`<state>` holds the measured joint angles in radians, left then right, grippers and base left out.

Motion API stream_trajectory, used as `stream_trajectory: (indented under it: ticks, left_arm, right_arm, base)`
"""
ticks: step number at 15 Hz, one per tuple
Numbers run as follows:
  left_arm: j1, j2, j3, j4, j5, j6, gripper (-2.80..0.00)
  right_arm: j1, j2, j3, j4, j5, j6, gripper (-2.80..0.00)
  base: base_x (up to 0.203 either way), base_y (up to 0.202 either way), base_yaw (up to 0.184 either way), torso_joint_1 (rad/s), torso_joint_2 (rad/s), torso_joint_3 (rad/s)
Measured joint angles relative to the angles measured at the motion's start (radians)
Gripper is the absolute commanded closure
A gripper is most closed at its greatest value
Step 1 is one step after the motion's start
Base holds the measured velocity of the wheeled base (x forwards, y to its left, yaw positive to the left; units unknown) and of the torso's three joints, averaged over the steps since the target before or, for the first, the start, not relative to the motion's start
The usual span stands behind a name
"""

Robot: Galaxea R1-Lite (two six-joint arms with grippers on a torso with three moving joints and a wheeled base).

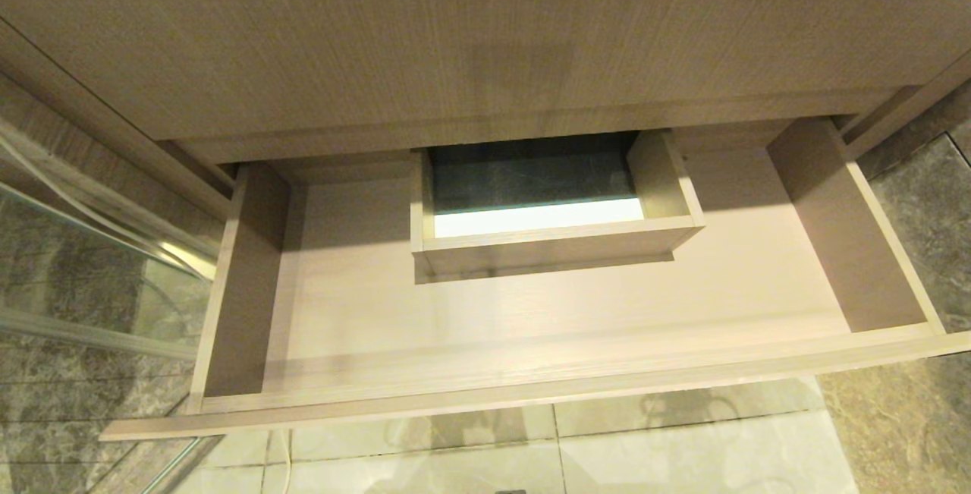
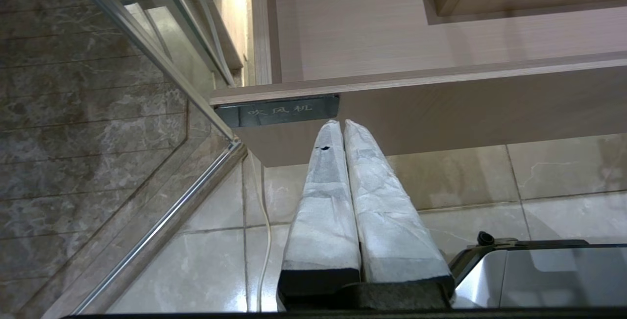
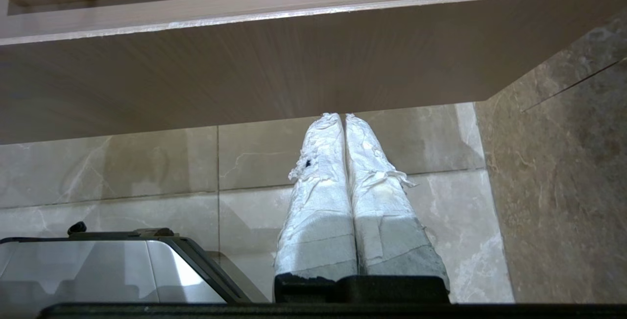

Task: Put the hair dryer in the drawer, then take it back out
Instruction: Pick up the hairdryer

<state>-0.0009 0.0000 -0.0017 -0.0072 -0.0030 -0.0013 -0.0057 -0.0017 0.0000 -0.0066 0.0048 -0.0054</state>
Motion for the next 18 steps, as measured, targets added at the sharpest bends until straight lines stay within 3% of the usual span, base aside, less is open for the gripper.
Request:
stream_trajectory:
  ticks: [18]
  left_arm:
    - [0.0, 0.0, 0.0, 0.0, -0.001, 0.001, 0.0]
  right_arm:
    - [0.0, 0.0, 0.0, 0.0, 0.001, 0.0, 0.0]
  base:
    - [0.0, 0.0, 0.0, 0.0, 0.0, 0.0]
